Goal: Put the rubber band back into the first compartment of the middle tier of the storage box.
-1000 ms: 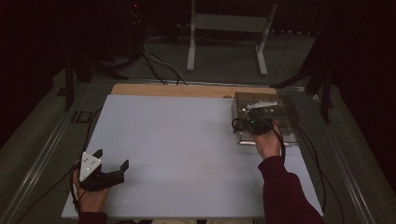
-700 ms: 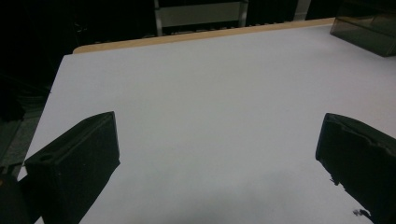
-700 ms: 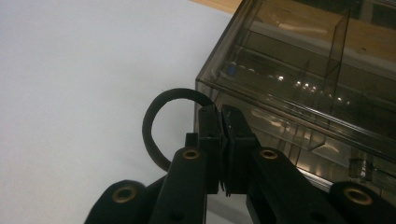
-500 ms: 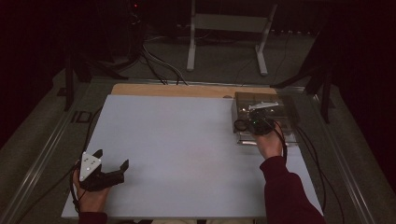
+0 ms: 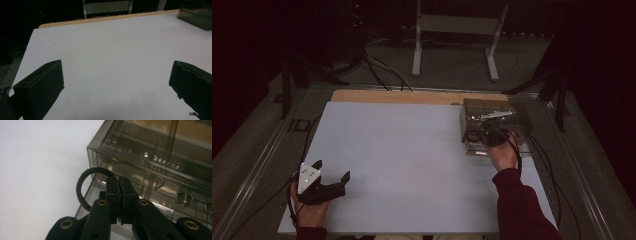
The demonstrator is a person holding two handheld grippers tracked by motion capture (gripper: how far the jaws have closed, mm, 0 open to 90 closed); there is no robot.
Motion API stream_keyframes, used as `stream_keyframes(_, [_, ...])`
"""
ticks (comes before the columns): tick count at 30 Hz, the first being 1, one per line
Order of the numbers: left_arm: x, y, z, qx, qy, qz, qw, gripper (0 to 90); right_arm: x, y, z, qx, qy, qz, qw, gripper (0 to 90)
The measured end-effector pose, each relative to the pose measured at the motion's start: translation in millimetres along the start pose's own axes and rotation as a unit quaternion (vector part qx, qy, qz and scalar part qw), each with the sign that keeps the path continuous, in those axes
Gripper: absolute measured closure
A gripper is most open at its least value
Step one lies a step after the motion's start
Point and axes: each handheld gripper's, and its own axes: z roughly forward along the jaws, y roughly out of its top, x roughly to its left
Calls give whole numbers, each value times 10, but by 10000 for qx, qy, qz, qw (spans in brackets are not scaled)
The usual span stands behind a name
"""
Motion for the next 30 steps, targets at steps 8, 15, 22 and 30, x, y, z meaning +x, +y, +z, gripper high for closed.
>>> stream_keyframes(8, [2,-1,-1,-1,0,-13,10000,4,-21,-69,29,68,-22,5,10000,885])
stream_keyframes(15, [-2,-2,3,9,-5,2,10000,4,-46,-129,43,137,-47,2,9999,885])
stream_keyframes(22, [-1,-4,5,17,-10,3,10000,4,-81,-192,55,213,-80,-12,9997,885])
stream_keyframes(30, [-4,-6,8,28,-17,9,10000,4,-100,-244,82,295,-92,-34,9995,884])
